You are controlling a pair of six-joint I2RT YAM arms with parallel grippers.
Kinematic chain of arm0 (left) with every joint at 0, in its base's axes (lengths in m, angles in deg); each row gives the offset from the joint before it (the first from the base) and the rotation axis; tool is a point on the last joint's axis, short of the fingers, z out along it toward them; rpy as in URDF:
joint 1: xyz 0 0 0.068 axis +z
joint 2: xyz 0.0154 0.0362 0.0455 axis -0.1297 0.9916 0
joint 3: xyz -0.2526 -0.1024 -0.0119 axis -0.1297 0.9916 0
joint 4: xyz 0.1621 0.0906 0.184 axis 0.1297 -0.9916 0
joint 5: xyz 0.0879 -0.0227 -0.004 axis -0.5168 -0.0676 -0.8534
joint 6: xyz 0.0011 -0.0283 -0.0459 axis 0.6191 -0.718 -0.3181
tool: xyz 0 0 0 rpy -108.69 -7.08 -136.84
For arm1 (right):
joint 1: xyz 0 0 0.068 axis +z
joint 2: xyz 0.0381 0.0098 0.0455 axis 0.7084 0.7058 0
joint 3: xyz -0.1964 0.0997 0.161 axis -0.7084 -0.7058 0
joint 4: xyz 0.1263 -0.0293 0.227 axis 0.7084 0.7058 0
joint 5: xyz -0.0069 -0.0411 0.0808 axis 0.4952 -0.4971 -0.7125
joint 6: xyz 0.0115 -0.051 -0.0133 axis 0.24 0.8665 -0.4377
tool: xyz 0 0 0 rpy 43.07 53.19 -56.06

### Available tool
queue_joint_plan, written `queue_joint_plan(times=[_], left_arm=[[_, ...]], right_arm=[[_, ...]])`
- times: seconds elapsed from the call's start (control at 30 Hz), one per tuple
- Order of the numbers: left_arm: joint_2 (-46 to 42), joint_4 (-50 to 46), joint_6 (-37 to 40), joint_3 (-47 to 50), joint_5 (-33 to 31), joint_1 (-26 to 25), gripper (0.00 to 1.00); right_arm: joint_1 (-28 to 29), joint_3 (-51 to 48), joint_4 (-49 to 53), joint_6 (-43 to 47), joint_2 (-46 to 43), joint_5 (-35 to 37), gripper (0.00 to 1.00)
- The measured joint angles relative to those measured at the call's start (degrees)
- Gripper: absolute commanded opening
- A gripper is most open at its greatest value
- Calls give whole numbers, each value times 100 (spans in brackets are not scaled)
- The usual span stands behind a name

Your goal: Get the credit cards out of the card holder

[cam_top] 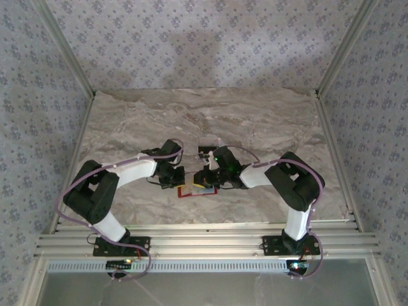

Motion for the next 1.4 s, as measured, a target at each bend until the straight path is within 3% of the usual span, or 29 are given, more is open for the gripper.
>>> queue_joint_plan(times=[0.2, 0.4, 0.6, 1.13, 1.4], left_arm=[[2, 0, 0, 0, 0, 0, 7], [2, -9, 0, 0, -22, -4, 6], [2, -17, 4, 0, -35, -4, 7], [31, -48, 44, -22, -66, -4, 8], [24, -175, 76, -138, -175, -4, 13]], right_arm=[[4, 22, -37, -11, 118, -7, 13], [17, 57, -35, -13, 192, -4, 2], [15, 35, 195, 81, -11, 151, 0], [-229, -79, 1539, 686, -964, 688, 0], [-382, 415, 3069, 1639, -1534, 1062, 0]])
